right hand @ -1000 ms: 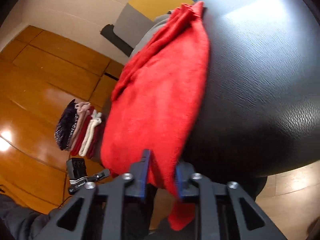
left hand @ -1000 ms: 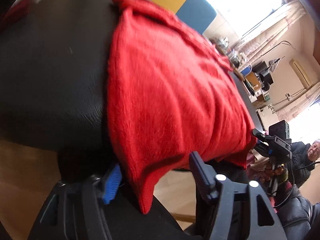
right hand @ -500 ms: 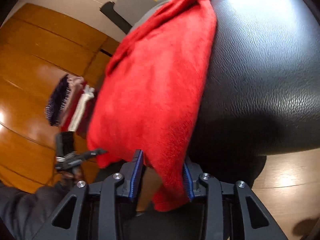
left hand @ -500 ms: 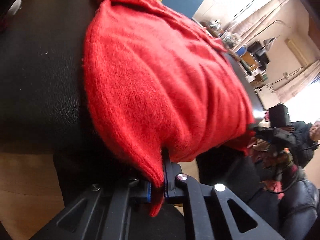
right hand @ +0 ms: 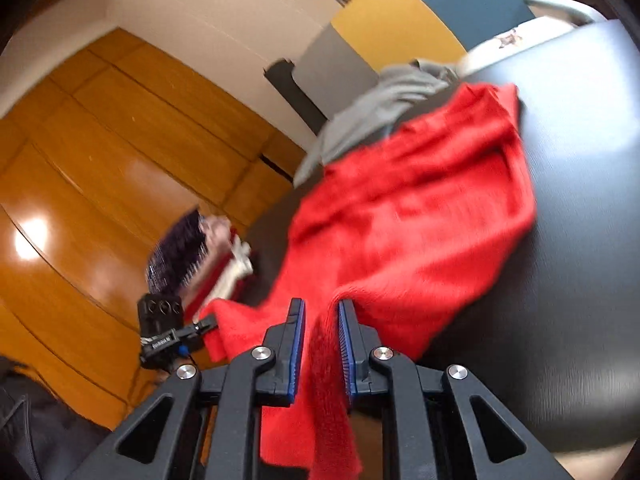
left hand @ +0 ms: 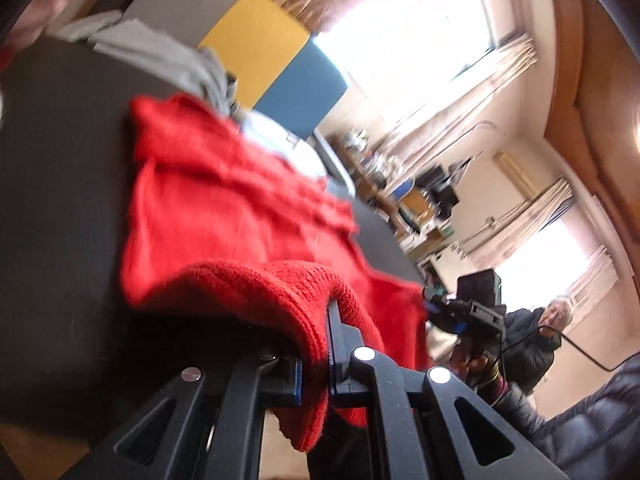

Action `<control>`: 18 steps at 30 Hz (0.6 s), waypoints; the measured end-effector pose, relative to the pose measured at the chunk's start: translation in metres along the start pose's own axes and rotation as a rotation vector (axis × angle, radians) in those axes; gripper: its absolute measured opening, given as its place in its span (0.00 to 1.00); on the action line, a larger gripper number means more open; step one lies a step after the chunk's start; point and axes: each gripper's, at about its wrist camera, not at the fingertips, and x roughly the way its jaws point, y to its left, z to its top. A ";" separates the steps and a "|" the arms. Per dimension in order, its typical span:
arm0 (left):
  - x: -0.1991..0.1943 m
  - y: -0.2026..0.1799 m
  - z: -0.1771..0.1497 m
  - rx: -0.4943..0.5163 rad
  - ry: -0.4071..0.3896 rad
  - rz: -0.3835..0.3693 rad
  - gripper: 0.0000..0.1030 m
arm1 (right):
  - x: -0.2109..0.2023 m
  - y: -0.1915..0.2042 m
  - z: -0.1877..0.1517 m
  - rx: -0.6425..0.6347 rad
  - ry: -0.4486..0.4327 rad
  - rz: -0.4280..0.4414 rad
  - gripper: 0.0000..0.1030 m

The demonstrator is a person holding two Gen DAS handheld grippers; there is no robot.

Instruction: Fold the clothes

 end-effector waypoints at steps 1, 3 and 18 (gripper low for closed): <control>0.006 0.001 0.009 0.008 -0.004 0.005 0.06 | 0.007 0.000 0.009 0.000 -0.011 -0.001 0.17; 0.019 0.005 0.027 0.023 -0.006 0.019 0.06 | 0.017 -0.007 0.025 0.007 -0.018 -0.015 0.17; 0.051 0.057 0.002 -0.095 0.083 0.125 0.06 | 0.009 -0.055 -0.054 0.187 0.159 -0.048 0.65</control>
